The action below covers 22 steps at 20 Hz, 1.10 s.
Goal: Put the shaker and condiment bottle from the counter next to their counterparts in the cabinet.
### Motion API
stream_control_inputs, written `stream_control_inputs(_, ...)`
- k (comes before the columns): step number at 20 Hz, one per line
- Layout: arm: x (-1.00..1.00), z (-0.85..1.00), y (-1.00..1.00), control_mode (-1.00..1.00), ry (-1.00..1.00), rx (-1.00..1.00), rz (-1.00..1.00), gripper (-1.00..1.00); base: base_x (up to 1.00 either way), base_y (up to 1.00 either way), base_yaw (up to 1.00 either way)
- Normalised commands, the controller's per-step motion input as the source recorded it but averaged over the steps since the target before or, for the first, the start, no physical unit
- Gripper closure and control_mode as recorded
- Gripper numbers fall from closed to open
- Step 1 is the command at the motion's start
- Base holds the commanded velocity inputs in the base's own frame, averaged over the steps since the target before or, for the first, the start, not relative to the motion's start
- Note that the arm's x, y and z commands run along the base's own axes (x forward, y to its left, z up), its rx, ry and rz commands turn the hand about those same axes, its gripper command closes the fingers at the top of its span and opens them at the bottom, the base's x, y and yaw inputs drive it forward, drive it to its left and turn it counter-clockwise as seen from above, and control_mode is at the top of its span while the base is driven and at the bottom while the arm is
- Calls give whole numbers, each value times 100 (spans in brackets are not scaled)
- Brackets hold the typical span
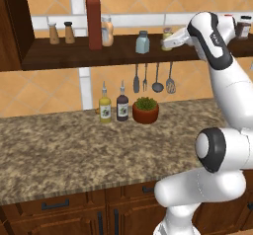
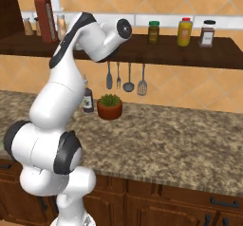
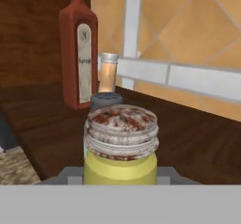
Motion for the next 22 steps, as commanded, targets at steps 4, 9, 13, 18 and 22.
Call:
stream_control_inputs(4,28,-1,0,-100,0,0,6,100,0,0,0)
stream_control_inputs(9,24,-1,0,-100,0,0,6,100,0,0,0)
stream_control_inputs(13,13,-7,-2,-100,0,0,6,100,0,0,0)
stream_control_inputs(18,5,-16,0,-100,0,0,5,100,0,0,0)
stream_control_inputs(22,7,-12,0,-100,0,0,3,100,0,0,0)
